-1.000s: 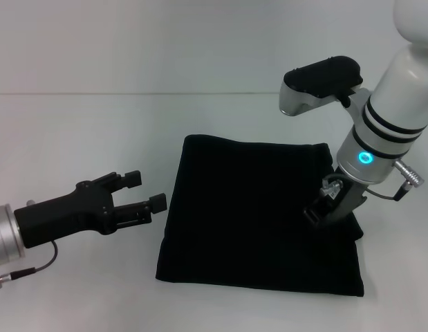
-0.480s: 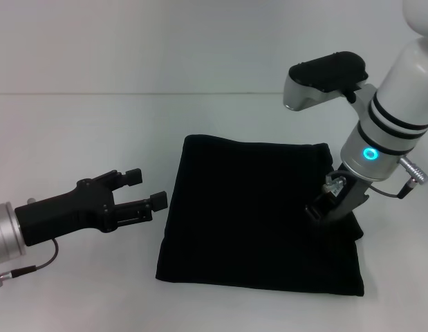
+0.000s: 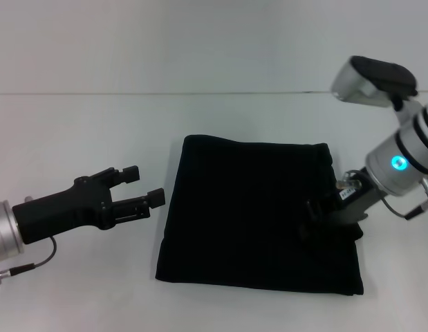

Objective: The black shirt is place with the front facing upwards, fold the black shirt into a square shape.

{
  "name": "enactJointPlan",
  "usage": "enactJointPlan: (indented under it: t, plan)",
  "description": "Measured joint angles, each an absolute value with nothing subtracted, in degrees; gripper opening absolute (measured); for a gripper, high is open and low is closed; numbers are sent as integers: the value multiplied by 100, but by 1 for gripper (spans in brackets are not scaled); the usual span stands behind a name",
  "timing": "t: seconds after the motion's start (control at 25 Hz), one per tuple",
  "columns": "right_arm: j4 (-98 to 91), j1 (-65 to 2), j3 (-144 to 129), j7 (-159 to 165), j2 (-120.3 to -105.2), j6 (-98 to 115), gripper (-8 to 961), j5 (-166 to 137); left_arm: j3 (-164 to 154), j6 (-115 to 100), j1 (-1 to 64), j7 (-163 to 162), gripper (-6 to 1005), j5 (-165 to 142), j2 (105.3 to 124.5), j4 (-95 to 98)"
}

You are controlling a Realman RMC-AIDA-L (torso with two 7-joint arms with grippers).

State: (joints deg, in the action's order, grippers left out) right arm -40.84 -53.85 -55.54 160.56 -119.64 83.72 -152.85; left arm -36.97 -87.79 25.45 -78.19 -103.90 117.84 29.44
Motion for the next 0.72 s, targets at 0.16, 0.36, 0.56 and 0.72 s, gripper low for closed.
enactJointPlan:
  t: [0.16,0.36,0.56,0.72]
  plan:
    - [-4178,-4949,-5355,16025,-11903,8242,22,-14867,-3688,-8734,2592,-7788,946,-10388,11787,2944]
    - [-4196,-4593,-5034,15843,-11821,8159,22,-14592,-3684,-8684,2623,-7787,945,-10388,11790,2944]
    - [-4158,-4370,-4543,15473,-11757,8082,22,-14343,-3659,-8649,2644,-7809,945,-10388,11813,2944]
    - [-4036,-4195,-4060,15212,-11721,8033,22,-14096,-3630,-8648,2668,-7863,946,-10388,11852,2930]
